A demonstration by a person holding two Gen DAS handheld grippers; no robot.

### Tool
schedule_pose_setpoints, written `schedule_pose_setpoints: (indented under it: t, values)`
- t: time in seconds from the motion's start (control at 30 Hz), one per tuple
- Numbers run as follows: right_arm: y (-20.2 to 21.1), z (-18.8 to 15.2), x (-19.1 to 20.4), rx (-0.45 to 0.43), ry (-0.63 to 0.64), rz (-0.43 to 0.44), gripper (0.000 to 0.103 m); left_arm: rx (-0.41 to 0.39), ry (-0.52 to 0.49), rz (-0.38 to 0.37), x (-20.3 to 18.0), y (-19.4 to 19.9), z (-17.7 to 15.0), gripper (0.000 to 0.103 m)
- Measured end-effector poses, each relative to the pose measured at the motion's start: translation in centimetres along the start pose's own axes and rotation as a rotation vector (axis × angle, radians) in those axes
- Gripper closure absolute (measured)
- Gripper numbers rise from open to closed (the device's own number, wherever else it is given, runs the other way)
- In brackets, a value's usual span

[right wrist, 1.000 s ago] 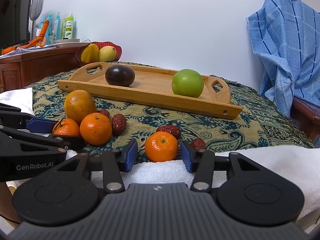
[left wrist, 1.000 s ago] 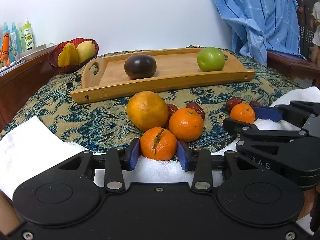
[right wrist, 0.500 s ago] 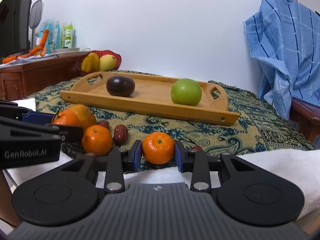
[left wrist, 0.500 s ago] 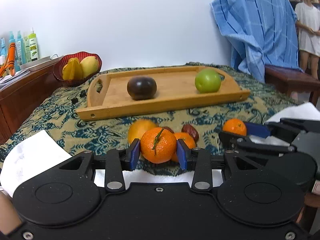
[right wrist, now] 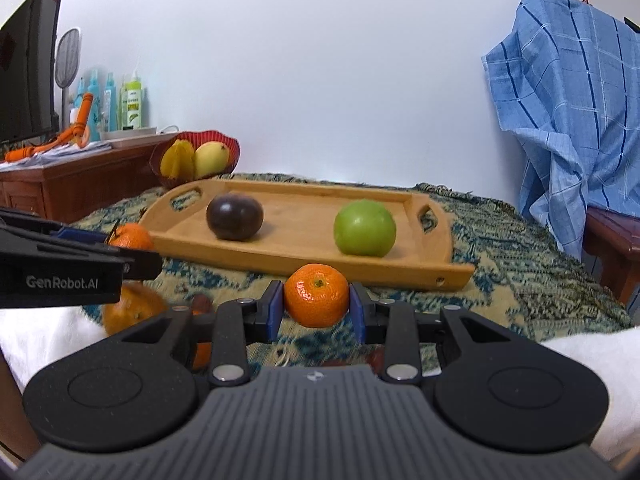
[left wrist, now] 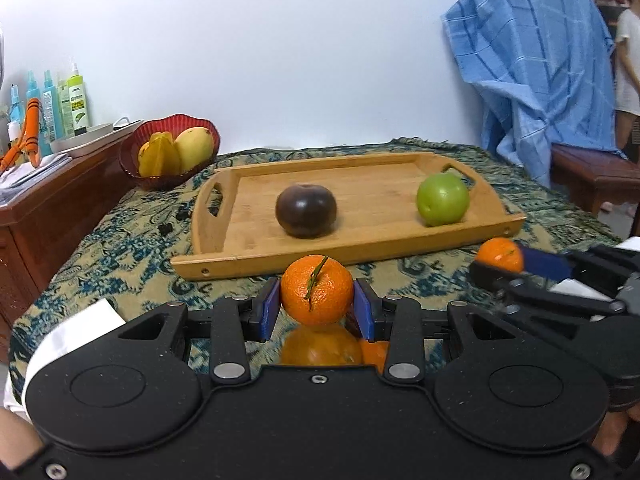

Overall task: Organize fruits
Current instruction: 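Carry the mandarin in the left tool onto the bamboo tray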

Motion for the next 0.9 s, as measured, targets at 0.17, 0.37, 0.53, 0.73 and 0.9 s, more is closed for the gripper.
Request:
schedule_pose_setpoints:
  t: [0.17, 0.37, 0.53, 0.73, 0.9]
  values:
    - [-1.0, 2.1, -1.7, -0.001, -0.059, 0.01, 0.064, -0.005, 0.01, -0.012, 0.3, -1.3, 2.1, 0.066]
    - [-2.8, 5.0, -4.2, -0.023, -0.086, -0.013, 0.064, -0.001, 0.044, -0.039, 0.7, -3.2, 5.1, 0.066]
    - [-5.3, 6.8, -6.6, -0.023, -0.136, -0.039, 0.064, 0.016, 0.093, -0.055, 1.5, -5.4, 7.7, 0.066]
    - [-9.0, 7.8, -8.6, 0.021, -0.227, -0.032, 0.064, 0.044, 0.133, -0.047, 2.4, -8.8, 10.3, 0.066]
    - [-12.0, 8.2, -8.8, 0.083, -0.248, -0.004, 0.064, 0.089, 0.159, -0.045, 2.4, -12.0, 11.8, 0.066]
Point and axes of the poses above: each gripper's, at about its wrist camera, not at the fingertips, and y roughly against the way its jaws point, x to its left, z to its top, the point moved 6 cm from there along -y, roughly the way its jaws point, and after that the axes turned 5 degrees about z, right-handed, at the moved point
